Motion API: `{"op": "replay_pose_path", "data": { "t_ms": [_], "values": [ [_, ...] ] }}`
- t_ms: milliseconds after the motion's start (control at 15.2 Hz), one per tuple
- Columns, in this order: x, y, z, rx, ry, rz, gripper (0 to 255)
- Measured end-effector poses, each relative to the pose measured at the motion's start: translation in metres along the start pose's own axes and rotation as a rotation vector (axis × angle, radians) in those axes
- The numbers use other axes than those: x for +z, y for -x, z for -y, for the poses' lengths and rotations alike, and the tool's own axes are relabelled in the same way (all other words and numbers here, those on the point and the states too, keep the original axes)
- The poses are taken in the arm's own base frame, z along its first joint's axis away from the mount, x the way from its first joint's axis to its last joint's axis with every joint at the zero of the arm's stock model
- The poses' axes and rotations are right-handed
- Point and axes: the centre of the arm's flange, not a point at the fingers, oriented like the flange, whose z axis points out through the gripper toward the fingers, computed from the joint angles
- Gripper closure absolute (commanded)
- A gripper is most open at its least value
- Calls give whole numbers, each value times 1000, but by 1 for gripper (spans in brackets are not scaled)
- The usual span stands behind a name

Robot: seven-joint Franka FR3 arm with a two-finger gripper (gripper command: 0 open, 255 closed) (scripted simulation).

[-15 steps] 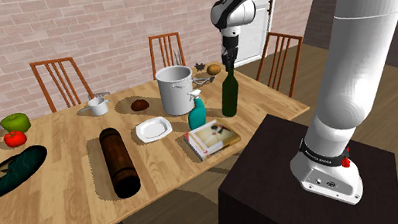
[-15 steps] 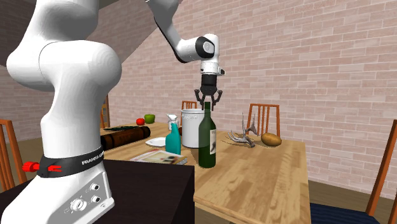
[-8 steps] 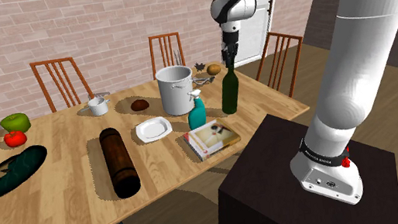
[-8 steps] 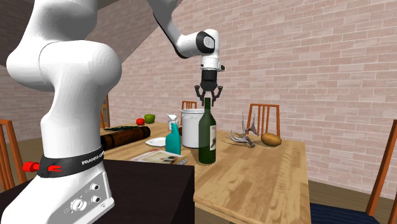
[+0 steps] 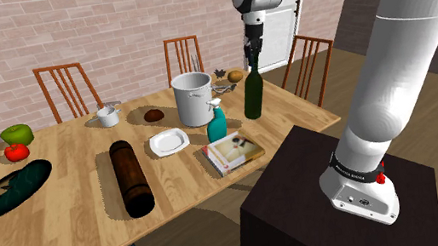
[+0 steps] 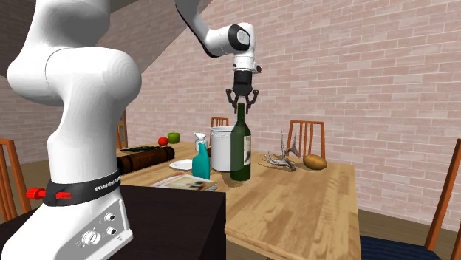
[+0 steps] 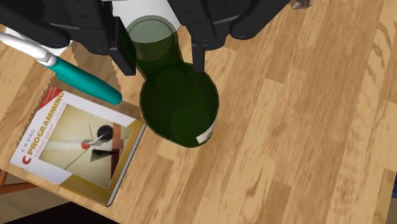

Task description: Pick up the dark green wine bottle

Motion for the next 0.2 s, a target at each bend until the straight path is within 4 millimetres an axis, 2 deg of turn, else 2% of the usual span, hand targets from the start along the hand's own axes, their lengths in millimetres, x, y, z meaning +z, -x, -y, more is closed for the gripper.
{"op": "replay_pose_path", "data": {
  "t_ms": [198],
  "values": [
    [-14, 0, 1, 0, 0, 0, 255]
  ]
}}
